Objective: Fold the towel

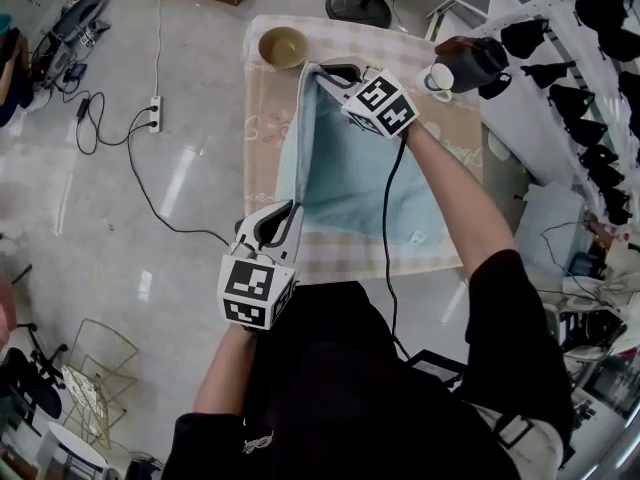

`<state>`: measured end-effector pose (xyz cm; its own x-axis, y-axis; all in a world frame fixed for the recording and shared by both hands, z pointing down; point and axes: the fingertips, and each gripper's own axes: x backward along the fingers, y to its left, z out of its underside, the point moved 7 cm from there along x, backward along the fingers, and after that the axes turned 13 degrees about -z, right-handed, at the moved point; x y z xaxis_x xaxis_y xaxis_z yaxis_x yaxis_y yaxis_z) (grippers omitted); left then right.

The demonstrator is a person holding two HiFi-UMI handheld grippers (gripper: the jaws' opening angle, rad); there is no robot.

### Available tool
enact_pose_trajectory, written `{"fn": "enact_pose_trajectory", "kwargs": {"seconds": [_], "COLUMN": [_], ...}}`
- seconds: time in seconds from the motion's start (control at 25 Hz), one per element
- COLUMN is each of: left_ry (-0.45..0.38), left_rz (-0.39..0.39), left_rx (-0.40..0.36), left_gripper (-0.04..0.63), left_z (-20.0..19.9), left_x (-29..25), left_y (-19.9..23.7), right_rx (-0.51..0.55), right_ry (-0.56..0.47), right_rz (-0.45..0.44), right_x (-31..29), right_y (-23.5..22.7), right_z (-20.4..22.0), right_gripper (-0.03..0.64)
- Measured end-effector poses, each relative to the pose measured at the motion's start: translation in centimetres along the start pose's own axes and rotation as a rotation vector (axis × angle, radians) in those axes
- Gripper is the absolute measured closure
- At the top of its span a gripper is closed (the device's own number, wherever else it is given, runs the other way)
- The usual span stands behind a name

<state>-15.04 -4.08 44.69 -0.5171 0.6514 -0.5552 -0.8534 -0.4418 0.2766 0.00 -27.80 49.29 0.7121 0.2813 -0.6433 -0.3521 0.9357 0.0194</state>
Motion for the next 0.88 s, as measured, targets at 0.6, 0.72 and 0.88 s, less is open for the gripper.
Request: {"fn": "enact_pose_trajectory", "kwargs": {"seconds": [0.6,0.72,0.88], "left_ry": [0.116,0.141,0.170], "left_rz": [0.154,0.179,0.220], "left_rx": [-0.039,-0.057,-0.091], "left_gripper": [0.569,0.571,0.570], "left_z": [2.4,3.1,4.0], "left_x": [-6.7,-8.2,-10.1], "left_y": [-17.4,-20.3,-23.8], "right_rx": [0.009,-0.003,-0.031], "right_ry": [-0.031,-0.030,-0.035], "right_rz": [-0.040,-0.040,-0.036], "right_x": [15.1,16.8,18.8], "right_y": [-0.6,-0.8,-0.9], "right_z": [11.5,13.8,16.9], "right_gripper": [0.578,0.578,0.578]}}
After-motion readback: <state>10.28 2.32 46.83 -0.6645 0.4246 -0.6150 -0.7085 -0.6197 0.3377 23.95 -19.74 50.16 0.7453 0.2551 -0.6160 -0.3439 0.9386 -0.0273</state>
